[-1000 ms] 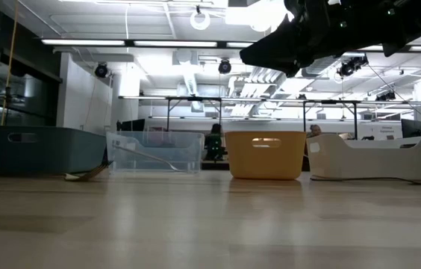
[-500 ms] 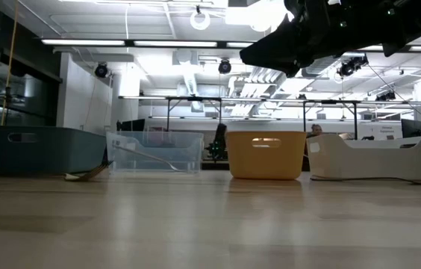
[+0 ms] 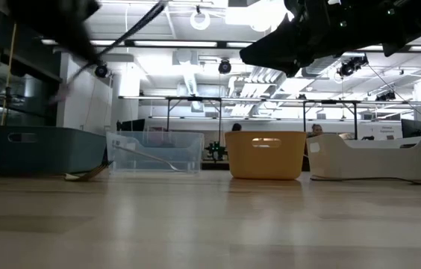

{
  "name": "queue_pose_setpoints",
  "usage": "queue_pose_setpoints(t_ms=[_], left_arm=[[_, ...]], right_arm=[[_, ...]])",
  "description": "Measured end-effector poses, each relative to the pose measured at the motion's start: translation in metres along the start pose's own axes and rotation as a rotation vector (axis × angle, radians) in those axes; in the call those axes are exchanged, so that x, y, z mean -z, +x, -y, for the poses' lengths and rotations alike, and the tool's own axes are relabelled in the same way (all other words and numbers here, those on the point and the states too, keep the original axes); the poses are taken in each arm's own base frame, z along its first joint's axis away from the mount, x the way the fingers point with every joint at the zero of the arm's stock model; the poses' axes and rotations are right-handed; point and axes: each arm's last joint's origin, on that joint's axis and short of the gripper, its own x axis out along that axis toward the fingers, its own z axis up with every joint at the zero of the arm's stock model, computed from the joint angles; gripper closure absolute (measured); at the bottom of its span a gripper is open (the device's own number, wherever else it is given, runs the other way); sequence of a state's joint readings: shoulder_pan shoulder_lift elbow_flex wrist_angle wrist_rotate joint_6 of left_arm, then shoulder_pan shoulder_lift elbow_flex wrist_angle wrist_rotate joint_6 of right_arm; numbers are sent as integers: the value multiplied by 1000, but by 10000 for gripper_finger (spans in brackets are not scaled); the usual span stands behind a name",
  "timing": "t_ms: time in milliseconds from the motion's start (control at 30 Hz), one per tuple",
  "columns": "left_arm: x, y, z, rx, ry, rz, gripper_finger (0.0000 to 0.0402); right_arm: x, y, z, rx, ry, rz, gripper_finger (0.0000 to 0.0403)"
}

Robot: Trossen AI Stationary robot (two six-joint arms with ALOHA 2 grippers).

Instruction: Sort silverware by color (type)

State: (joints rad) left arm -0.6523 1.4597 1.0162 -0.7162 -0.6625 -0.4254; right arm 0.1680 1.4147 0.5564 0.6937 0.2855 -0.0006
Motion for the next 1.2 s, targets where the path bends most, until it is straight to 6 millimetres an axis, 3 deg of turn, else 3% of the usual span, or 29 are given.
queue_pose_setpoints(t_ms=[200, 367, 500, 667, 1200], left_arm=[[-8, 21, -39, -25, -91, 346, 397], [17, 56, -62, 24, -245, 599, 397], [40, 73, -78, 38, -406, 730, 397], [52, 81, -85, 50, -460, 739, 397], [44, 76, -93, 39, -466, 824, 398]], right_arm=[[0, 0, 0, 0, 0, -1, 320], [0, 0, 0, 0, -24, -1, 320], [0, 0, 0, 0, -52, -1, 320], [-1, 0, 0, 0, -48, 13, 320], [0, 3, -1, -16, 52, 23, 318]])
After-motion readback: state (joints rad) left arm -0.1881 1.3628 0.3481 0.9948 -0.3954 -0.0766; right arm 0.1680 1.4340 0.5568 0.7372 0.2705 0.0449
